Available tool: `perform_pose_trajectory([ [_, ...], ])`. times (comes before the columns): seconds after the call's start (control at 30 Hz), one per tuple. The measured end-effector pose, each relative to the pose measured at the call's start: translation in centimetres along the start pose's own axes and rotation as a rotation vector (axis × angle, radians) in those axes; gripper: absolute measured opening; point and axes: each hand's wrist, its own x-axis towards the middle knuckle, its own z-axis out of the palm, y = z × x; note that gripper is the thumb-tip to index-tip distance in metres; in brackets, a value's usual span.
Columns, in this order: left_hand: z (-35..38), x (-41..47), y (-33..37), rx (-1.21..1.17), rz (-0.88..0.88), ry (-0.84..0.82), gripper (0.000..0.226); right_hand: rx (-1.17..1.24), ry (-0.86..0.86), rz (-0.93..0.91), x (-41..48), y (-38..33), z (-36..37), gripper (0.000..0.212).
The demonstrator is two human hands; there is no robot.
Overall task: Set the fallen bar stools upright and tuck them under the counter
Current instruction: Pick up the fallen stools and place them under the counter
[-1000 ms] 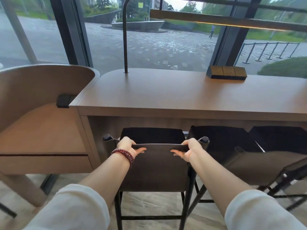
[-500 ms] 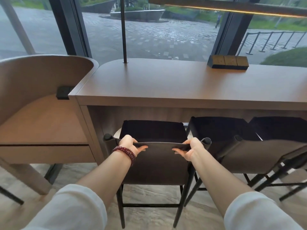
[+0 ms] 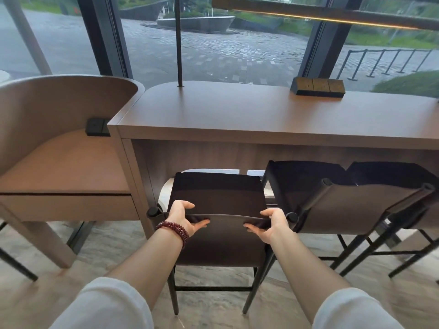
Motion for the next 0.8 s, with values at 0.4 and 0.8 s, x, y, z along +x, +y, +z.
perform_pose_trajectory([
  [0.4, -1.3, 2.1, 0.0, -0.017, 0.146, 0.1, 0.036, -0.075, -0.019, -0.196, 1.2, 0.2, 0.3, 0.019],
  [0.8, 3.9, 4.5, -2.4, -0.103, 0.139, 0.086, 0.027, 0.023, -0.11, -0.231, 6.5, -4.5, -1.1, 0.015],
])
